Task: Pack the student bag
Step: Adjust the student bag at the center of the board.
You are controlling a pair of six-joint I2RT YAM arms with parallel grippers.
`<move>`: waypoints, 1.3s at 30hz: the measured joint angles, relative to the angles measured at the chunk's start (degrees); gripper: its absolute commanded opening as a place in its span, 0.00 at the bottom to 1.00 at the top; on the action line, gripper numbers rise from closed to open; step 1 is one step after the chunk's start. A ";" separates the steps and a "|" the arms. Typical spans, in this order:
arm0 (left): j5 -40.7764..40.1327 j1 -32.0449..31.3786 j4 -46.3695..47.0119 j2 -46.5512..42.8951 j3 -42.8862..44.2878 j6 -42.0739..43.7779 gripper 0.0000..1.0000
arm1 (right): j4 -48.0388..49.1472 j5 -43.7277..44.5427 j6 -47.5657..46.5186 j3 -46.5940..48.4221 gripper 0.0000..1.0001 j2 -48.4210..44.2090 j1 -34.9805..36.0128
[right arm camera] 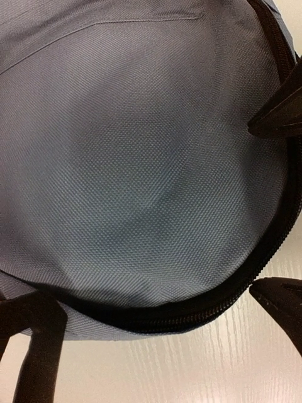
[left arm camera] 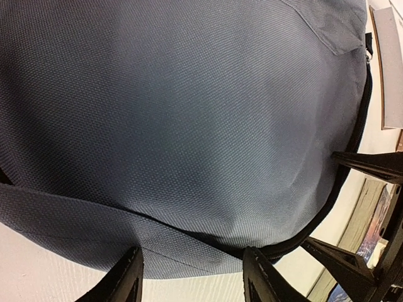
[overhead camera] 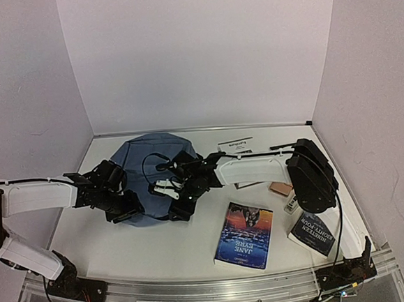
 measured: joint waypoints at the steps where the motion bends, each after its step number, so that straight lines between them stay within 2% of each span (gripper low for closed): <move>1: 0.03 0.03 0.00 0.06 0.00 0.10 0.48 | 0.00 0.02 0.05 0.00 0.75 0.00 0.00; 4: 0.18 0.13 0.24 0.21 -0.16 0.17 0.42 | 0.00 0.24 -0.37 -0.04 0.73 -0.23 0.00; 16: 0.40 0.37 4.80 -2.42 -6.32 -2.66 0.33 | 0.00 0.41 -2.73 -0.11 0.69 -0.65 0.00; 26: 0.41 0.37 5.91 -3.09 -7.76 -3.41 0.35 | -0.01 0.73 -4.25 0.70 0.60 -0.63 0.13; 31: 0.45 0.37 6.03 -3.03 -7.76 -3.43 0.37 | 0.37 3.33 -6.82 0.85 0.46 -0.63 1.09; 32: 0.45 0.37 6.03 -3.03 -7.76 -3.45 0.38 | 0.51 4.04 -7.13 0.85 0.39 -0.63 1.48; 35: 0.43 0.39 6.03 -3.07 -7.76 -3.77 0.39 | 0.91 5.25 -8.27 0.85 0.08 -0.61 2.24; 36: 0.43 0.40 6.01 -3.16 -7.78 -3.96 0.39 | 0.92 5.58 -8.74 0.85 0.02 -0.61 2.36; 39: 0.35 0.52 5.97 -4.08 -8.04 -4.32 0.45 | 1.08 6.08 -9.08 0.89 0.00 -0.61 2.98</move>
